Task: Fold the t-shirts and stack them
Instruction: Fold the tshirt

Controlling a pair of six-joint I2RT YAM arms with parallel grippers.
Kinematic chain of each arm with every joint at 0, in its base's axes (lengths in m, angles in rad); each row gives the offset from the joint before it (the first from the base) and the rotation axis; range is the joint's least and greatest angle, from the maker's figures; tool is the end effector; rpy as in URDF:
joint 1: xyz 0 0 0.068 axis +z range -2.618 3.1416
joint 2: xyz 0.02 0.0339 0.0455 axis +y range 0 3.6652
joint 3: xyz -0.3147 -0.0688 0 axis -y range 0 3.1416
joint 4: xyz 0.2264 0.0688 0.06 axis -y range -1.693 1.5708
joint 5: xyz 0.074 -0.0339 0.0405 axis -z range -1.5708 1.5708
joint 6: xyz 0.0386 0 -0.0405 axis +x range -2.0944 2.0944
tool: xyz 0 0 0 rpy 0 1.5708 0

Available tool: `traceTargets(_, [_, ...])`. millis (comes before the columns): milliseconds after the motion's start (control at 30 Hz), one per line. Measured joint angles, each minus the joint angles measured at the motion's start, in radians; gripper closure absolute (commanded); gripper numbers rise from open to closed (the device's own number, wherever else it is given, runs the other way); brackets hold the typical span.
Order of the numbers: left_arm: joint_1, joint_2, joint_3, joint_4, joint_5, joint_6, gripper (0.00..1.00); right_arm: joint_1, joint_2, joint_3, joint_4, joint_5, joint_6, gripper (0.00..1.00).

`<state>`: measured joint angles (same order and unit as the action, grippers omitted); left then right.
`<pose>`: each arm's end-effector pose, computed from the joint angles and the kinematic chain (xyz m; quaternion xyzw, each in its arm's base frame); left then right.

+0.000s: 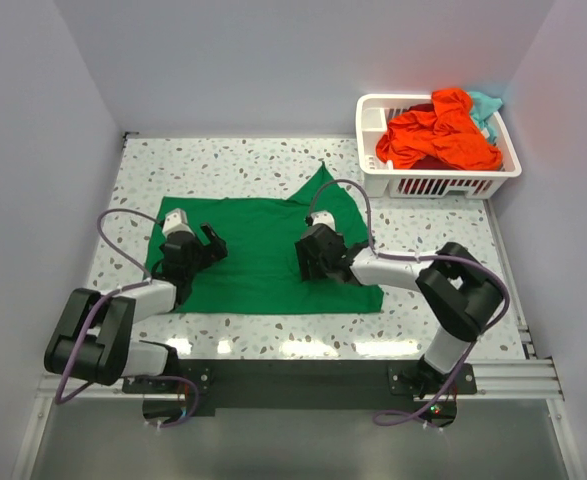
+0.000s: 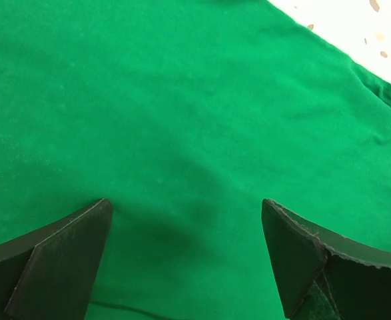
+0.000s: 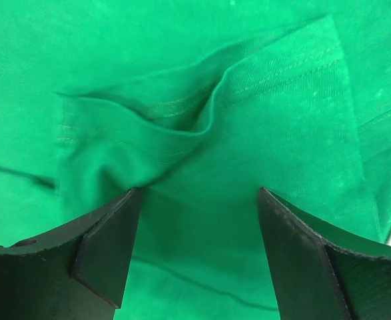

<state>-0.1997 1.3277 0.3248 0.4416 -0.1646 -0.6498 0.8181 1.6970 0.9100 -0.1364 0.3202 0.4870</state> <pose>0.2085 -0.0358 0.2007 -0.2334 0.8415 -0.1330 0.4688 0.2335 0.2316 0.2195 -0.1042 0.9315 0.0706 0.3413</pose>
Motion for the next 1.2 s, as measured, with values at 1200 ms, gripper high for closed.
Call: traceTargets(1200, [0.045, -0.279, 0.161, -0.271, -0.106, 0.0, 0.0, 0.133, -0.289, -0.061, -0.128, 0.168, 0.056, 0.22])
